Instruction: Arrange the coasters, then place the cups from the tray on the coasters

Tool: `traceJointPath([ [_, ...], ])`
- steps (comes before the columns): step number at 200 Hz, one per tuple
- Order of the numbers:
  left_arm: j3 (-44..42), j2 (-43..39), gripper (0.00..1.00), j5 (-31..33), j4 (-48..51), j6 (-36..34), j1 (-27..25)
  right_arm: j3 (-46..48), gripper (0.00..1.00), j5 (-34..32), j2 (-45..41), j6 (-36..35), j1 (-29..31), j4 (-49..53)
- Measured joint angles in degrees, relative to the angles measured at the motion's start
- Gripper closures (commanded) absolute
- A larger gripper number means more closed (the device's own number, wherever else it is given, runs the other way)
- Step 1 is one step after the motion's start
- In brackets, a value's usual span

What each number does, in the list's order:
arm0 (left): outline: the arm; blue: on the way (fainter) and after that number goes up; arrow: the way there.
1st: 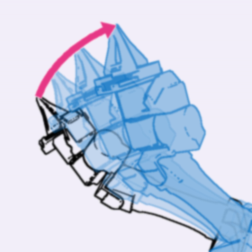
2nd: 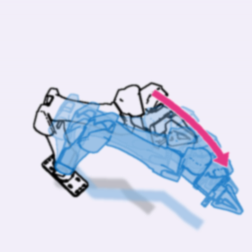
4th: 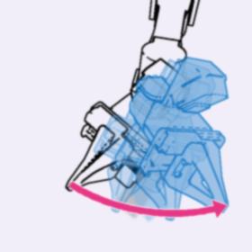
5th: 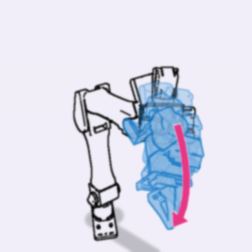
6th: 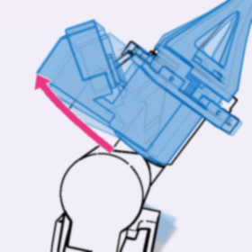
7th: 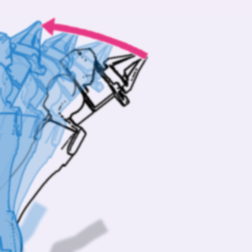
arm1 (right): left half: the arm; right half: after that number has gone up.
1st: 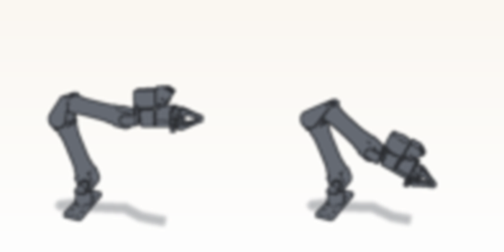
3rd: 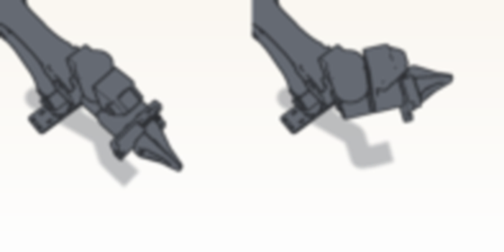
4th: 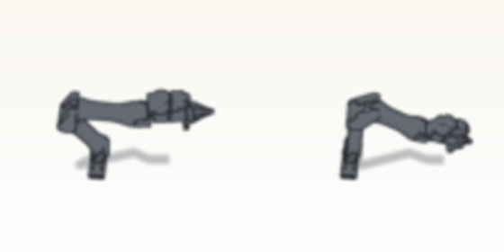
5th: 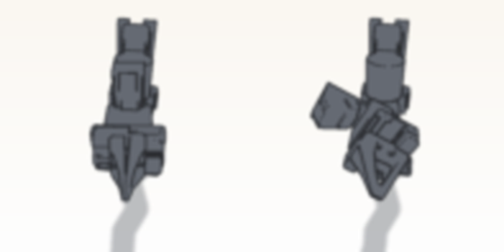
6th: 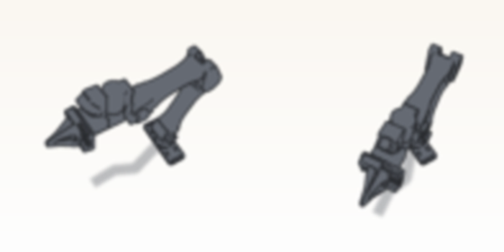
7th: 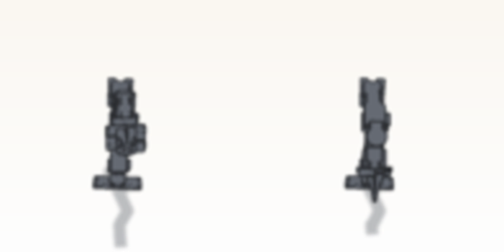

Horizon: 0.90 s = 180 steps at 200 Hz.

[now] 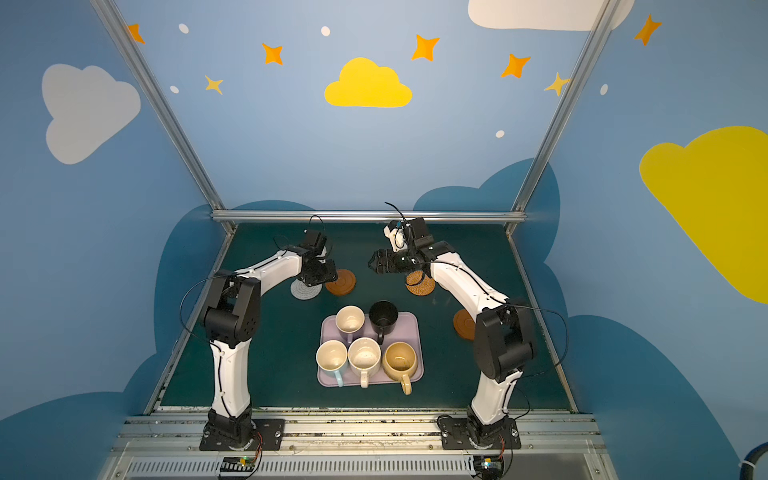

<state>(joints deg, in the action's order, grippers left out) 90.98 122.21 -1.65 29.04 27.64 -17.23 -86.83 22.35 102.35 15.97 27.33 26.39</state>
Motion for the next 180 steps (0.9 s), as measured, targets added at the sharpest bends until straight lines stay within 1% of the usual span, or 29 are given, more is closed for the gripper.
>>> traceJointPath([
  [68, 0.22, 1.53, 0.53, -0.85, 0.09, 0.00, -0.57, 0.00, 0.12, 0.24, 0.00, 0.52, -0.61, -0.44],
  [86, 0.22, 1.53, 0.52, -0.94, 0.11, 0.00, -0.74, 0.00, 0.13, 0.22, -0.02, 0.48, -0.61, -0.33],
  [101, 0.24, 1.53, 0.50, -0.92, 0.17, 0.00, -0.79, 0.00, 0.12, 0.20, -0.02, 0.46, -0.63, -0.26],
  [132, 0.39, 0.79, 0.35, 0.94, 1.55, 0.15, -0.76, 0.00, 0.10, -0.87, -0.02, 0.22, -0.66, 0.94],
  [143, 0.20, -0.31, 0.31, 1.55, 1.97, 0.28, -0.63, 0.00, 0.10, -1.84, -0.04, 0.17, -0.66, 1.40],
  [162, -0.52, -4.83, 0.24, 1.68, 2.19, 0.24, -0.13, 0.00, 0.10, -3.32, -0.37, 0.11, -0.79, 2.05],
  [180, -0.76, -11.04, 0.11, 0.76, 1.99, 0.39, 0.74, 0.00, 0.10, -4.44, -1.44, 0.09, -1.07, 3.04],
])
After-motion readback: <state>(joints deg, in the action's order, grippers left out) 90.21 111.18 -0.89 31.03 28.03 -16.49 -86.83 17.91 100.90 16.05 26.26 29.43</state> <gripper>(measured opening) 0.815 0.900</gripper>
